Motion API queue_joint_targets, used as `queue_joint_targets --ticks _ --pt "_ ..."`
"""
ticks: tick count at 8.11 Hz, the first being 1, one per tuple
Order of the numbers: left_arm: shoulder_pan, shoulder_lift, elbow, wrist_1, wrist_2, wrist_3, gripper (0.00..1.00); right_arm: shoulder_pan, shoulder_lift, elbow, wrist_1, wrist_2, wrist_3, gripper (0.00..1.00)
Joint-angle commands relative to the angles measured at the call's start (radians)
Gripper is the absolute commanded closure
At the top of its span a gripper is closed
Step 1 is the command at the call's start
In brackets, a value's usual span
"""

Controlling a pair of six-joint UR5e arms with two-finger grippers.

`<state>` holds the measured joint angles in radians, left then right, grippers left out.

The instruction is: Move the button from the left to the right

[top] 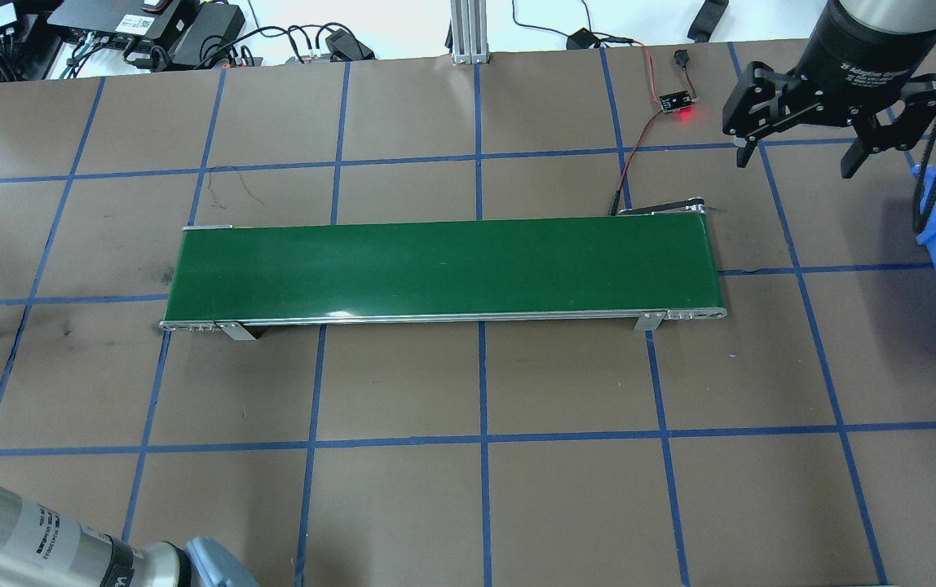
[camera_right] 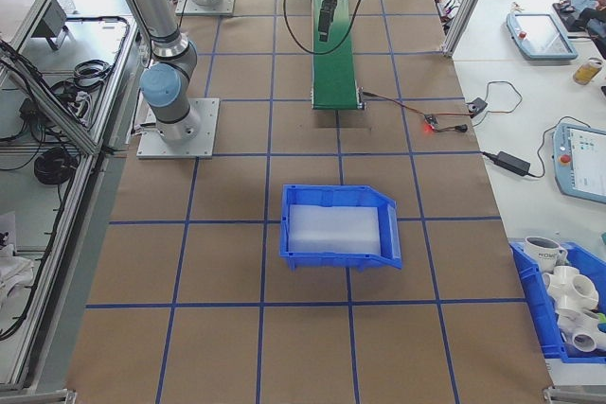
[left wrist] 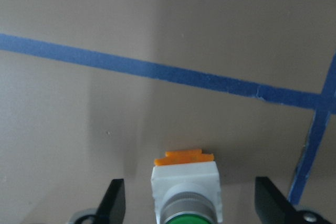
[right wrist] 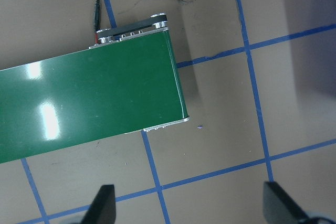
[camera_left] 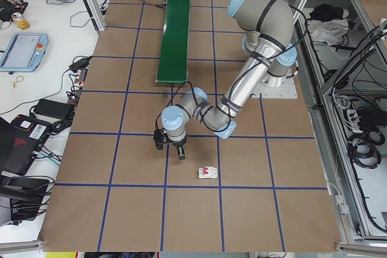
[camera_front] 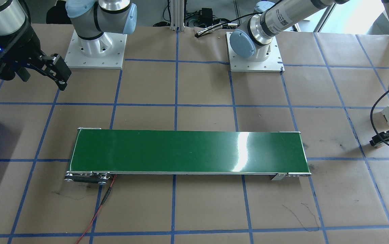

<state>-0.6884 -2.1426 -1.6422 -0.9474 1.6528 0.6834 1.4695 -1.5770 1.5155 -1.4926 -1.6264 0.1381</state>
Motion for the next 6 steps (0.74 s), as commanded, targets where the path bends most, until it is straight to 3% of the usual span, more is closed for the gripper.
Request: queue_joint_targets --ticks 1,3,5,6 --pt "0.001 0.001 -0.001 -0.002 -0.004 -0.002 1.0 0.0 0.0 0.0 0.0 -0.004 0.0 0.0" --pt "0.001 0.061 0.01 -0.039 -0.005 -0.002 1.0 0.0 0.0 0.0 -0.002 -0.003 0.0 0.0" --pt "-0.019 0.204 0.009 -0.205 -0.115 -0.001 1.0 0.0 0.0 0.0 -0.002 -0.003 0.0 0.0" --pt "-0.066 0.26 0.001 -0.237 -0.142 0.005 1.0 0.0 0.0 0.0 -0.002 -0.006 0.0 0.0"
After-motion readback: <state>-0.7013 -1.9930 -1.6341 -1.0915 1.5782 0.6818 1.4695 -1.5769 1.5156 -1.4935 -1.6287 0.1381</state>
